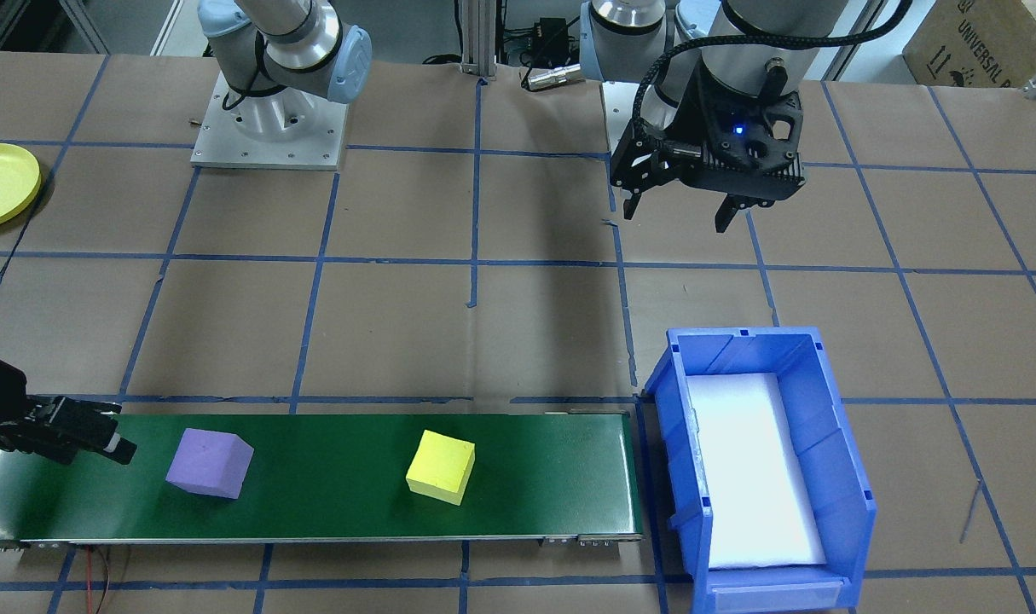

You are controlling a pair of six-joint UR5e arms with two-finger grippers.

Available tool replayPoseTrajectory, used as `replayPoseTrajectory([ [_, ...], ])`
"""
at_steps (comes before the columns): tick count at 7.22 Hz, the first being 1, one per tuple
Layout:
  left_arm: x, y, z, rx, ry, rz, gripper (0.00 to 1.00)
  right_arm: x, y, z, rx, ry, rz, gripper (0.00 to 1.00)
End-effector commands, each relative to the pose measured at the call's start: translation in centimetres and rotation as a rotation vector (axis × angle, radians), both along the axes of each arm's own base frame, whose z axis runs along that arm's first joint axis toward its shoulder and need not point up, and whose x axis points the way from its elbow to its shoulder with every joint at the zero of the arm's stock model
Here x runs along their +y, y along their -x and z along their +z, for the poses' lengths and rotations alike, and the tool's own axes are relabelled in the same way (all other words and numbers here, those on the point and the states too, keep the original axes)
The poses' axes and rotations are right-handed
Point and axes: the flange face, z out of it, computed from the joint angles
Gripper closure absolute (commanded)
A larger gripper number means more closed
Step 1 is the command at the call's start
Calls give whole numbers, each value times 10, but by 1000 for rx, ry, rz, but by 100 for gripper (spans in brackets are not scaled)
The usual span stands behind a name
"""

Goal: Move block left to right into plate

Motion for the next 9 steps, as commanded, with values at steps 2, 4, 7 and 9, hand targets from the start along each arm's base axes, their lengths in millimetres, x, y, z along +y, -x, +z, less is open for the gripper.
replayPoseTrajectory([
  [2,2,-1,4,-1,8,0,0,5,-5,-14,-10,-29,3,0],
  [4,3,-1,6,1,15,0,0,-1,-3,-11,1,-14,4,0],
  [7,2,-1,7,5,25,-1,0,-3,-2,-23,33,-56,-23,0],
  [9,2,0,7,5,23,-3,0,-10,7,-58,88,-101,-13,0],
])
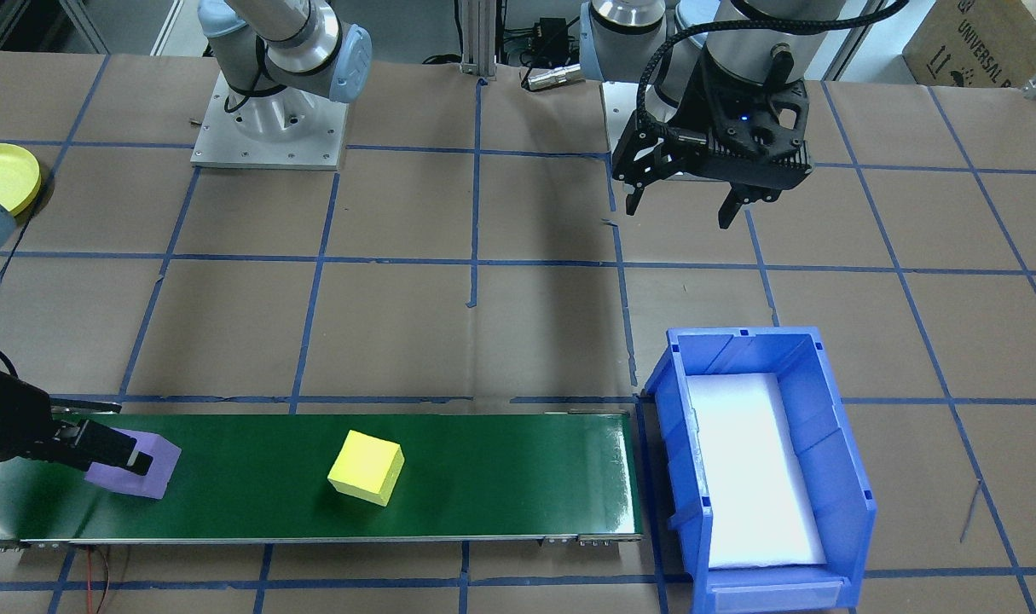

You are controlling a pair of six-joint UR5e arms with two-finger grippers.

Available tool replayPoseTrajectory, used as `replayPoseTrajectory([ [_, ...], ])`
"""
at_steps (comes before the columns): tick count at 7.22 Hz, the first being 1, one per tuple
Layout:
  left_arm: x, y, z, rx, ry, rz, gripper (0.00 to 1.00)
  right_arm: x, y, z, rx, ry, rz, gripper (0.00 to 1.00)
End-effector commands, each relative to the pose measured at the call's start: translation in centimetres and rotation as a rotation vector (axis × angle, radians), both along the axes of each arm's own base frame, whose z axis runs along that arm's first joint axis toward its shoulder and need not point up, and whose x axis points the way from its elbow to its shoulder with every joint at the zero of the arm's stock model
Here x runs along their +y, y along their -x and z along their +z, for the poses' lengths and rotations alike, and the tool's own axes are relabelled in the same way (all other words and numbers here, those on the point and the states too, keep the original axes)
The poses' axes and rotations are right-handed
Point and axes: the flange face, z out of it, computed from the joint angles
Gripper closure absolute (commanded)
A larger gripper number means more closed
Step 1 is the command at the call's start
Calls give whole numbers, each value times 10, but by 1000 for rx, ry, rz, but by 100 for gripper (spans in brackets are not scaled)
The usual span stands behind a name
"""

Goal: Move block left to right into plate

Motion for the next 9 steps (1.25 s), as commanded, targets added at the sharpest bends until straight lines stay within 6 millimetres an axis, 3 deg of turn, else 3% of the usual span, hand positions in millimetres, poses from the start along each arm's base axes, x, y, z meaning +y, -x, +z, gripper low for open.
replayPoseTrajectory([
  [1,1,1,0,0,0,-3,0,0,11,-14,100,-36,34,13],
  [2,0,1,1,-2,1,-4,0,-5,16,-5,139,-21,61,51],
  [3,1,2,1,-3,3,-4,0,-4,23,4,212,-27,79,71],
  [5,1,2,1,-1,3,-6,0,15,48,46,377,-1,217,78],
  [6,1,2,1,-1,3,-4,0,39,91,73,442,5,245,79],
  [7,1,2,1,-3,1,-4,0,77,157,89,450,0,250,78],
  [9,1,1,1,0,3,-1,0,156,278,85,436,-25,312,77],
])
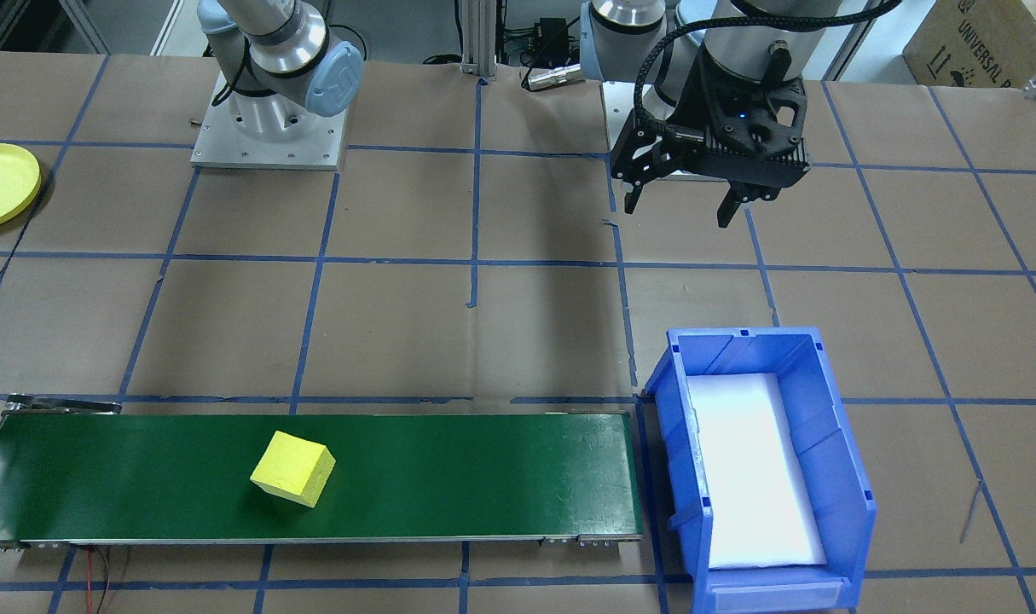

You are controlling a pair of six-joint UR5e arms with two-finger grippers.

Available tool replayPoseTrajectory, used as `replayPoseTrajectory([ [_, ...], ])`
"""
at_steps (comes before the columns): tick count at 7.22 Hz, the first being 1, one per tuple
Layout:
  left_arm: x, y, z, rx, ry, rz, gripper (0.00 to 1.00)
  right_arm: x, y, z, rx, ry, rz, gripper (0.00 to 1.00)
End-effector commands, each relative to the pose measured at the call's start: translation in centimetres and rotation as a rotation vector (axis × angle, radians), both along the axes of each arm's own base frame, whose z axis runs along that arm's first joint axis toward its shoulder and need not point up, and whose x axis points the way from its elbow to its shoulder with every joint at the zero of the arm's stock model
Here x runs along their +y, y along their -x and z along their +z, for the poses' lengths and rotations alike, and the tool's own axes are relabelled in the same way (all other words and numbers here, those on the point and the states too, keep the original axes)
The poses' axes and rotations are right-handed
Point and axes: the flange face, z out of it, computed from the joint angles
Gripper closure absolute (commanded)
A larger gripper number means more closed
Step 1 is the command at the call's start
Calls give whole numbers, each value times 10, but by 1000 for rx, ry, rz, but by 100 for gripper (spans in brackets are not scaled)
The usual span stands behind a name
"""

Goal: Move block left to right into plate

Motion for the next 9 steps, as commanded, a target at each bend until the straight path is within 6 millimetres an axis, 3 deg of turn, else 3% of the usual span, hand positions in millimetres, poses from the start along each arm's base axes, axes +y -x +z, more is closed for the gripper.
replayPoseTrajectory([
  [1,0,-1,0,1,0,2,0,96,114,-20,-39,-50,42,76],
  [2,0,0,0,1,0,0,0,123,132,-39,-71,-61,32,76],
  [3,0,0,0,1,0,0,0,124,140,-57,-113,-29,35,72],
  [4,0,-1,-1,1,-1,2,0,121,145,-79,-155,-28,45,59],
  [6,0,0,-1,2,-1,1,0,122,149,-96,-174,-38,40,48],
  [7,0,0,-1,3,-2,3,0,119,153,-103,-169,-31,34,15],
  [8,0,0,0,3,0,1,0,118,158,-105,-132,-23,37,0],
  [9,0,0,-1,2,-1,1,0,118,159,-101,-123,-22,31,0],
])
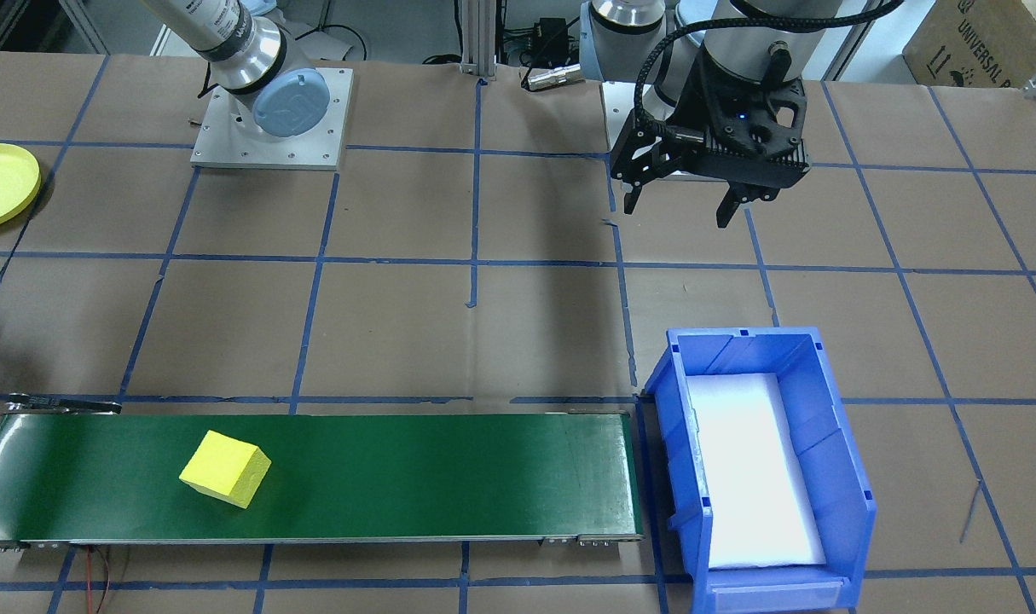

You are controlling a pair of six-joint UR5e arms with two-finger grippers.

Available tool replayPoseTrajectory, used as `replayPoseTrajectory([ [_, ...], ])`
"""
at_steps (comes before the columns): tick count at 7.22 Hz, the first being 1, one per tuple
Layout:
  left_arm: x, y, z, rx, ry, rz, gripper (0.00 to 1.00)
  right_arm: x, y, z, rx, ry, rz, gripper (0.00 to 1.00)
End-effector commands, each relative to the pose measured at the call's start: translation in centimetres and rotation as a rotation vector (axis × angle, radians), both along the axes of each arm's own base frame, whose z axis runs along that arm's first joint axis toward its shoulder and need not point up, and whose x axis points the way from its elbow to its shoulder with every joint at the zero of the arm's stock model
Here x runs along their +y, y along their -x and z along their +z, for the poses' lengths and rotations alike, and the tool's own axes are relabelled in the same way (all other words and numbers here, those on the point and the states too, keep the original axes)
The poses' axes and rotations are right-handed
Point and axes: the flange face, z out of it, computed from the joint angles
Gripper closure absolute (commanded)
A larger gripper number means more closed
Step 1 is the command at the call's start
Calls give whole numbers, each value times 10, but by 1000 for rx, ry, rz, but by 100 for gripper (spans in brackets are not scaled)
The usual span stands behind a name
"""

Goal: Move block left to right into plate

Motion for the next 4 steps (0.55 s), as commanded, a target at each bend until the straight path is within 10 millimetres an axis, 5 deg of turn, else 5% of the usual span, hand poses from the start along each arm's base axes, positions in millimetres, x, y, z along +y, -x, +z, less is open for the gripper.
replayPoseTrajectory([
  [1,0,0,0,0,-1,1,0,-1,4,14,38,14,-97,0],
  [2,0,0,0,0,0,0,0,-11,-14,48,66,34,-165,0],
  [4,0,0,0,0,0,0,0,-81,-93,80,37,120,-191,0],
])
